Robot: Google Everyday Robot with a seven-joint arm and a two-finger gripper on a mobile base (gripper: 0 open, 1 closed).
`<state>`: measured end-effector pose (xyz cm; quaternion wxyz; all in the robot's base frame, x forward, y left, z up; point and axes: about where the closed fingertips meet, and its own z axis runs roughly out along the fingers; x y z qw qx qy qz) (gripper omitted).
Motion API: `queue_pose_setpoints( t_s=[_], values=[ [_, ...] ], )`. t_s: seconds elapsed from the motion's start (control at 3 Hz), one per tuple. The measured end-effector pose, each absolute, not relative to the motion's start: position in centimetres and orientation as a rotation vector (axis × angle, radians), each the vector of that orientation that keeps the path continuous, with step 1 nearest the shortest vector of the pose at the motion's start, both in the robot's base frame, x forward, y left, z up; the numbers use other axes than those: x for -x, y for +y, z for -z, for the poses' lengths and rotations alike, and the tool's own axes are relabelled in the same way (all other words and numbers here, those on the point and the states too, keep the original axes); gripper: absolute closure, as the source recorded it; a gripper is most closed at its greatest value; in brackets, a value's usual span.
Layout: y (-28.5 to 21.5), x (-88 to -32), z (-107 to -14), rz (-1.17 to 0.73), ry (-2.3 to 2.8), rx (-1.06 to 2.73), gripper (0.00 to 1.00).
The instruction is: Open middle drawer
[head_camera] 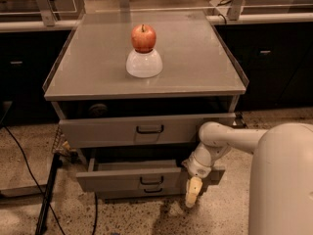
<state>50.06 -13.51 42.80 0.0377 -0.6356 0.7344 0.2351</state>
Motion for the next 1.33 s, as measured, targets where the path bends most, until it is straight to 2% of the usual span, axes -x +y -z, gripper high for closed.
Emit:
queue_pose_setpoints(
  t_s=[0.67, 1.33],
  values=[
    [-14.5, -44.6, -45.6, -0.944, 2.286, 1.997, 0.0],
    [-14.8, -42.8, -46.6, -1.018, 2.295, 2.025, 0.0]
  ],
)
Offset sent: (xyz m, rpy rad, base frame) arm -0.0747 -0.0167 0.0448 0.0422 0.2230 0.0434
